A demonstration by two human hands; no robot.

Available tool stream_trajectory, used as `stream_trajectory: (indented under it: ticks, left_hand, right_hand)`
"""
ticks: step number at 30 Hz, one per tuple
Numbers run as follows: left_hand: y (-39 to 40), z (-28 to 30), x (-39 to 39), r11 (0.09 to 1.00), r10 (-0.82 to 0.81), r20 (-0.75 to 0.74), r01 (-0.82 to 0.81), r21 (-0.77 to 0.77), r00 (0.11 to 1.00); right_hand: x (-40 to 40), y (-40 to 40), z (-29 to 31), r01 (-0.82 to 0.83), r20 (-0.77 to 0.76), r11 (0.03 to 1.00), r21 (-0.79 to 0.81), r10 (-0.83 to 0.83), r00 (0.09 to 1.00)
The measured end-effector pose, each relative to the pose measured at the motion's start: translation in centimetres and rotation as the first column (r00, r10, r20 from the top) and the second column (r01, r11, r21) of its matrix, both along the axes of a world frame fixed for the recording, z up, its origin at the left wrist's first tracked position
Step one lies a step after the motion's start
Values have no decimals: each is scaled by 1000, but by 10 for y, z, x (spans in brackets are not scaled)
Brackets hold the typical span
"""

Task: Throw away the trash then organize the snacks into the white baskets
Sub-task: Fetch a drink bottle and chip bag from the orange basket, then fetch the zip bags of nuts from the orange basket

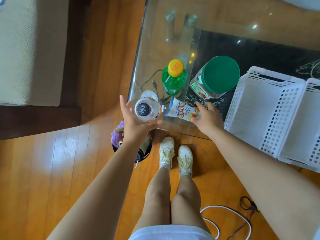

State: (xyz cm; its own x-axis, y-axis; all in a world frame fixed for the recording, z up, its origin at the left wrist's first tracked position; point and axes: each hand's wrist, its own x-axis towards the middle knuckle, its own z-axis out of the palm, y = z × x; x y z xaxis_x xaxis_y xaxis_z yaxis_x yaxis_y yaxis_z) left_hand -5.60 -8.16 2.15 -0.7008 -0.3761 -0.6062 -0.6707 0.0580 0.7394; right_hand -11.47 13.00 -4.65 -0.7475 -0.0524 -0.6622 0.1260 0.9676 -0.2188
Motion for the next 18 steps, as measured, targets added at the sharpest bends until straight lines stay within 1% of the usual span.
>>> stream_trajectory:
  ticks: [5,7,8,11,12,15,18]
  left_hand:
    - [1,18,25,994,108,177,-106,-22,978]
    - [2,32,42,989,149,272,-147,-28,951]
    - [1,39,52,986,162,305,-167,-7,939]
    - [6,62,83,955,198,388,-266,130,900]
    - [8,71,95,943,205,409,-292,162,889]
    - [19,99,133,912,265,412,-366,186,872]
    - [30,121,176,851,378,398,-483,205,836]
  right_hand:
    - [19,8,41,146,37,958,-246,-142,989]
    - [34,15,64,239,91,924,-299,-221,971]
    - [44,19,75,307,138,896,-321,-277,951]
    - [75,32,108,493,314,801,-339,-398,862]
    - [85,37,118,525,352,782,-336,-413,840]
    - [111,46,150,549,406,767,-331,-410,817]
    - [131,46,174,506,426,803,-314,-357,831]
